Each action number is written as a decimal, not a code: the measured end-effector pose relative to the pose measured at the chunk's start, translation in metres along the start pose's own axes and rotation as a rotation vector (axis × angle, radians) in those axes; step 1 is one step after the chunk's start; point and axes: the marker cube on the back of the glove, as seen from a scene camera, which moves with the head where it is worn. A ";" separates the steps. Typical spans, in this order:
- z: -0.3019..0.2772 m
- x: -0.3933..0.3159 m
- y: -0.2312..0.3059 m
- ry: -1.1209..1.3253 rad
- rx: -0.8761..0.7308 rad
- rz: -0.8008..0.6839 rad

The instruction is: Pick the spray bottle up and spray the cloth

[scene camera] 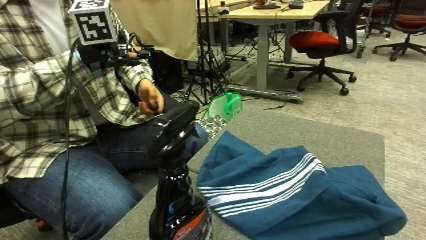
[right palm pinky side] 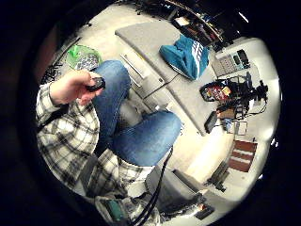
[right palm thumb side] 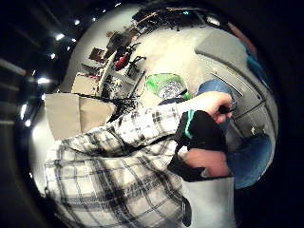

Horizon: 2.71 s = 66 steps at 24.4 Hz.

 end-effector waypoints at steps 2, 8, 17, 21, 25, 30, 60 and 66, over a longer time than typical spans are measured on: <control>0.000 0.001 0.000 0.000 0.000 0.001; 0.000 -0.001 0.000 -0.004 0.002 -0.013; 0.001 0.026 0.003 -0.039 0.018 0.035; -0.008 0.067 0.006 -0.070 0.077 0.149; -0.016 0.106 0.008 -0.082 0.129 0.256; -0.026 0.157 0.010 -0.112 0.189 0.382; -0.043 0.414 0.002 -0.407 0.509 0.709; -0.033 0.445 -0.018 -0.536 0.611 0.702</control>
